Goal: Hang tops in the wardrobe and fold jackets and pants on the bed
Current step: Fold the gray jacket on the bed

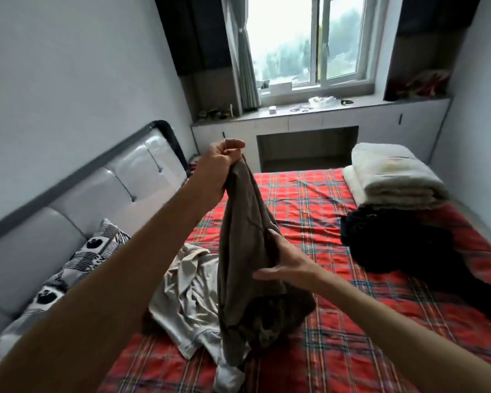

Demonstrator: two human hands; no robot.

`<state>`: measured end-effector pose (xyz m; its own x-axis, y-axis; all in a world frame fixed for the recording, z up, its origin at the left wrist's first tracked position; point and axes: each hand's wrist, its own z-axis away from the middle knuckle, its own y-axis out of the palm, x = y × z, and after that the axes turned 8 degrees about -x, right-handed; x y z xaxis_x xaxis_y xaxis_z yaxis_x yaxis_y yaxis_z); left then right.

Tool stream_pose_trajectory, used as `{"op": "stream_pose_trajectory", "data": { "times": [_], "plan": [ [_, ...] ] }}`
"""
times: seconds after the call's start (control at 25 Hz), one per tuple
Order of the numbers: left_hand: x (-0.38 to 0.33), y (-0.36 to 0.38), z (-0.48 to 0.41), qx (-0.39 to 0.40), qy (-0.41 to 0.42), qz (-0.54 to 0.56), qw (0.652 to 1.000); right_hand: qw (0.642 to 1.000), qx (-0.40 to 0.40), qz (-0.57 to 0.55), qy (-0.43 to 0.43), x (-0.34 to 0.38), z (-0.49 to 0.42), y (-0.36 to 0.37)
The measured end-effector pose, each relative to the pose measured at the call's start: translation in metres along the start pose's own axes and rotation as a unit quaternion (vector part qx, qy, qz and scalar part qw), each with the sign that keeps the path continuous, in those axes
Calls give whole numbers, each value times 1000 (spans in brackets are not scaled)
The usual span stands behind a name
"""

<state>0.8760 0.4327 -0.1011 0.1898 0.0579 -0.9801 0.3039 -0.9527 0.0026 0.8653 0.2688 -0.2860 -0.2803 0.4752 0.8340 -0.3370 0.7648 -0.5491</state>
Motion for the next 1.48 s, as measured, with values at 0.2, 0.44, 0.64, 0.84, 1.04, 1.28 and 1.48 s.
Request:
{"op": "stream_pose_trajectory", "data": {
  "times": [0.2,0.44,0.64,0.84,1.04,1.28,1.48],
  "plan": [
    [-74,38,20,-62,37,76,994,975,-210,-8,-69,55,30,-45],
    [-110,13,12,-67,29,165,984,958,-270,-72,-61,118,49,-131],
    [-105,13,8,-19,-62,195,979,889,-284,-358,6,161,59,-172],
    [-94,26,26,86,-94,133,983,853,-313,-418,12,174,55,-192],
    [-85,49,80,190,50,-151,969,846,-323,-423,-22,183,47,-206],
    [-69,73,81,101,91,-167,976,889,-237,-390,-46,207,46,-215],
    [-86,59,70,31,-14,73,997,973,-164,-136,-88,143,73,-205]
  ]
}}
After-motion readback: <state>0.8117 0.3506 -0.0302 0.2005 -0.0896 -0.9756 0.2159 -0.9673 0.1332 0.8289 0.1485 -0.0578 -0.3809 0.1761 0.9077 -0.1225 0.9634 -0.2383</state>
